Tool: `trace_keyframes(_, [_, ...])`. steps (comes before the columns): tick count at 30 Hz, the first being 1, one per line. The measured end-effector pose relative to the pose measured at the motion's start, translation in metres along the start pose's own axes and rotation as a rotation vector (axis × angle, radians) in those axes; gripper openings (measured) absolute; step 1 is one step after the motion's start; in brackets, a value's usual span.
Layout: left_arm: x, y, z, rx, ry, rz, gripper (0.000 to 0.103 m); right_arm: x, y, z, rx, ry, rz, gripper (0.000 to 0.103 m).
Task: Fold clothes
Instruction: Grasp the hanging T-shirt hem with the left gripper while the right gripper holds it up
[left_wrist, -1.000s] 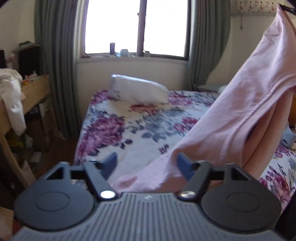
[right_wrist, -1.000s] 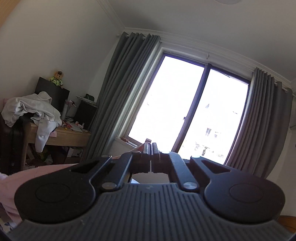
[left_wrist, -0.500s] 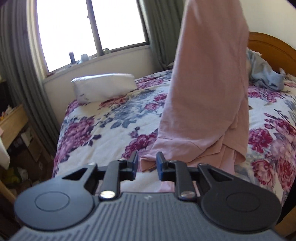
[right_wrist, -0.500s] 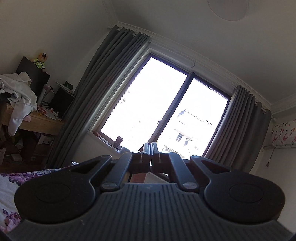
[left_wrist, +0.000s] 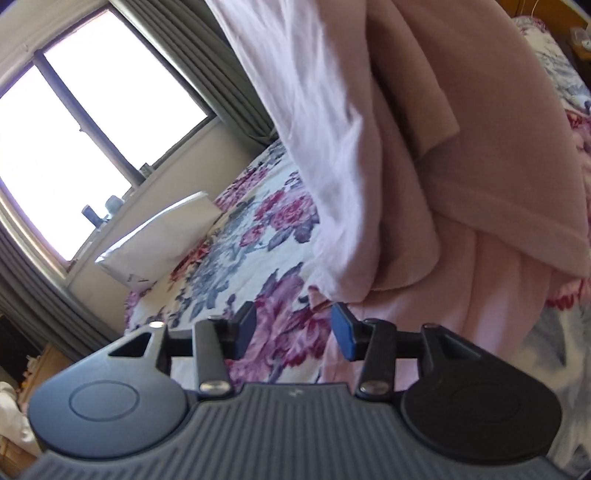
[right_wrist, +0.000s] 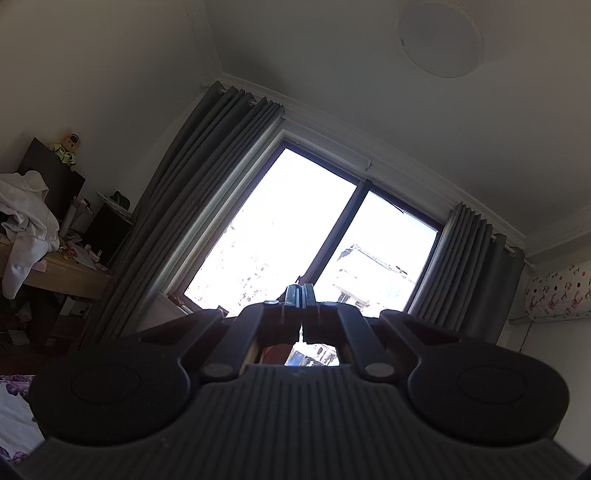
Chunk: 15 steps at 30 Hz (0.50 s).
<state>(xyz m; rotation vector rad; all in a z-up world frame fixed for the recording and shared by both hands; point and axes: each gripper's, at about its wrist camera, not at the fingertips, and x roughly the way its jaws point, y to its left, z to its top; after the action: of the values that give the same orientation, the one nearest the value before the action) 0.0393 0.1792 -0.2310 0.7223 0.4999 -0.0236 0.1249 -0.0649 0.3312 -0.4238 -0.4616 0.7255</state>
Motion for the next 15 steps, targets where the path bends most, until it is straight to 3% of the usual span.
trace_keyframes(3, [0.016, -0.022, 0.004, 0.140, 0.032, 0.060, 0.040, -0.001, 0.001, 0.000, -0.003, -0.011, 0.014, 0.000])
trace_keyframes(6, [0.025, -0.024, 0.006, 0.155, 0.031, 0.082, 0.040, 0.001, 0.001, -0.004, -0.007, -0.006, 0.019, 0.000])
trace_keyframes(11, [0.027, -0.028, 0.005, 0.196, -0.002, -0.010, 0.040, 0.007, 0.000, -0.011, -0.021, 0.011, 0.024, 0.000])
trace_keyframes(13, [0.031, -0.031, 0.003, 0.206, 0.005, -0.015, 0.022, 0.008, 0.000, -0.014, -0.017, 0.014, 0.027, 0.000])
trace_keyframes(15, [0.035, -0.034, 0.001, 0.210, 0.011, -0.022, 0.014, 0.009, -0.002, -0.016, -0.012, 0.012, 0.029, 0.000])
